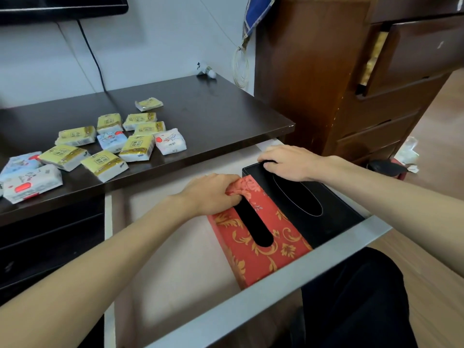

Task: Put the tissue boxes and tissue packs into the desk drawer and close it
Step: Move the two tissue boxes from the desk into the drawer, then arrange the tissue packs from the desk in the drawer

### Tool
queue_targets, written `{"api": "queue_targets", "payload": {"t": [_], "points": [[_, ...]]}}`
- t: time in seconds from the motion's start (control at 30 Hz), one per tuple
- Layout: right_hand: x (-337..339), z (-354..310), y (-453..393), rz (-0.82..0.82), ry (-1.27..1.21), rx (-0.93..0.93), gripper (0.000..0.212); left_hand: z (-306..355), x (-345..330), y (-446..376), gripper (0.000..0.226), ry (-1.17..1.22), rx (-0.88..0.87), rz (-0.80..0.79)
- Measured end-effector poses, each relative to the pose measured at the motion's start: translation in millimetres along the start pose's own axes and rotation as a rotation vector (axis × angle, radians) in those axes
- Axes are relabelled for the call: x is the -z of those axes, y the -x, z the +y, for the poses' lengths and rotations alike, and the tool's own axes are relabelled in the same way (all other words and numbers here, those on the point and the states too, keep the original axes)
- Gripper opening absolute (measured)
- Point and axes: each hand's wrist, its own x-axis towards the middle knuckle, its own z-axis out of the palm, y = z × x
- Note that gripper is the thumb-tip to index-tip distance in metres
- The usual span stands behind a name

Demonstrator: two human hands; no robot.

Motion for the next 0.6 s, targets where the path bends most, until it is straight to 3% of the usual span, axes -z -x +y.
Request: {"api": "queue_targets", "payload": {"t": [0.1, 0.17, 0.33, 0.47, 0.6], "points": [[7.8, -14.8, -1.8, 0.208, -0.195, 0.018, 0.03, -10.2, 17.5, 13.2, 0.043, 0.095, 0.048, 0.012], [16.2, -30.7, -10.3, 0.308, -0.426, 0.036, 0.025, -25.1, 32.5, 26.7, 0.042, 0.129, 0.065, 0.059], [39.2, -84.7, -56.0, 0.316, -0.817, 0.091, 0.025, -78.6, 74.8, 65.3, 0.021, 0.286, 0.116, 0.314], [45.4, -127.0, -102.5, 0.291, -0.833, 0.085, 0.024, -125.2, 108.7, 85.6, 0.015, 0.163, 0.234, 0.488], [39.6, -167.5, -138.7, 0.252, -0.757, 0.144, 0.021, -166.2, 118.4, 99.9, 0.017, 0.072, 0.383, 0.469]]}}
